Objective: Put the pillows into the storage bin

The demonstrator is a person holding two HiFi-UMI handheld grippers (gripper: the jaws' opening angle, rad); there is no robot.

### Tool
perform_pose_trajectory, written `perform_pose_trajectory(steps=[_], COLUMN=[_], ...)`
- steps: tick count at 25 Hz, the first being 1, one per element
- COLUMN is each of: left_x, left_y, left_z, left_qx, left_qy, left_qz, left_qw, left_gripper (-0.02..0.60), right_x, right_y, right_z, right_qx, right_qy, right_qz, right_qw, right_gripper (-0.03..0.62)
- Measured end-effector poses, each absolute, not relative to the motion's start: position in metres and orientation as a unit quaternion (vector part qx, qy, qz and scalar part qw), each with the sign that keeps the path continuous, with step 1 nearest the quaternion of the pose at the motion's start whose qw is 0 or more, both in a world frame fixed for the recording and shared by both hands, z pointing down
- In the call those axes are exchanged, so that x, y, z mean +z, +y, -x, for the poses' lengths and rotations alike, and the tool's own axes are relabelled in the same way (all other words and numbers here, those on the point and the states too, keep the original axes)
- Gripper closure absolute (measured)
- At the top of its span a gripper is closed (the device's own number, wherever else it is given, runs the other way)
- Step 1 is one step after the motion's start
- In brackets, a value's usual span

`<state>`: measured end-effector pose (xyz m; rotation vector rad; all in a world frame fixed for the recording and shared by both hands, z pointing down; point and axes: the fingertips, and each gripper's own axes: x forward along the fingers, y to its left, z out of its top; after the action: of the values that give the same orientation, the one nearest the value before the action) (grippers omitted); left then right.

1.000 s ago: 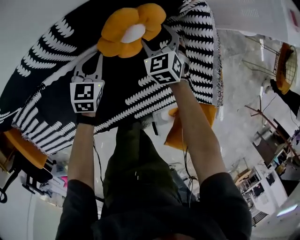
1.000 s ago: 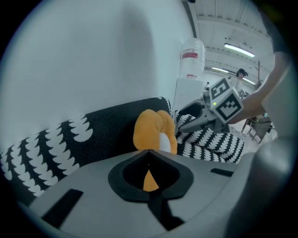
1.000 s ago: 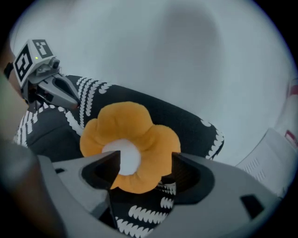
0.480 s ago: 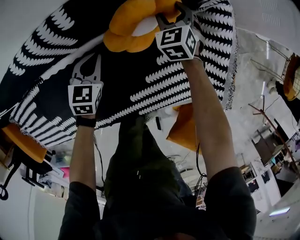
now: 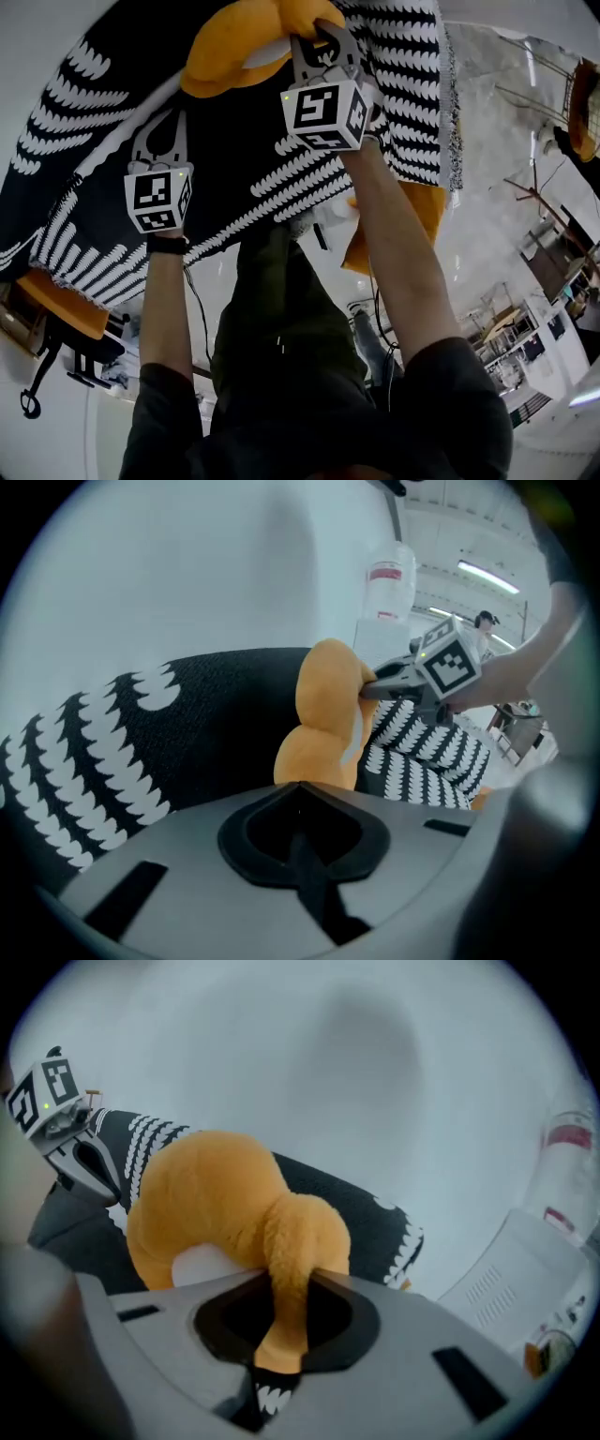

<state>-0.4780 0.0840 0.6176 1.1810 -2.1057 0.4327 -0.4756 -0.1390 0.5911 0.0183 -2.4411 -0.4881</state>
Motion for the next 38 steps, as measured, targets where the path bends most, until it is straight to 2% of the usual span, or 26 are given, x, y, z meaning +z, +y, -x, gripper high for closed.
perform_pose_trajectory(steps=[10,16,23,30,38], left_x=[0.57,0.564,0.573,0.562,0.705], left_y=[-0.013,-0.055,-0.087,-0.114,-0.123], left_z=[0.388,0.292,0.149,0.121,0.029], left_qx=[0.178,0.191,0.215,0.256,0.29], left_qy=[-0.754,-0.706,-0.633,-0.555,-0.48], left_qz=[-0.554,-0.616,-0.685,-0.732,-0.754], left_qw=[0.305,0.293,0.289,0.302,0.342], left_gripper=[0.577,0.577,0.578,0.577,0.577], right_x=[0.529,0.518,0.522,0.515,0.666], right_y=[-0.201,-0.216,-0.208,-0.212,-0.213], right_z=[0.299,0.158,-0.011,-0.052,-0.138], right_qx=[-0.141,-0.106,-0.053,-0.002,0.047], right_qy=[-0.918,-0.898,-0.867,-0.837,-0.815], right_qz=[-0.144,-0.23,-0.323,-0.379,-0.382], right_qw=[0.341,0.36,0.375,0.395,0.433], right_gripper=[0.536,0.536,0.536,0.534,0.528])
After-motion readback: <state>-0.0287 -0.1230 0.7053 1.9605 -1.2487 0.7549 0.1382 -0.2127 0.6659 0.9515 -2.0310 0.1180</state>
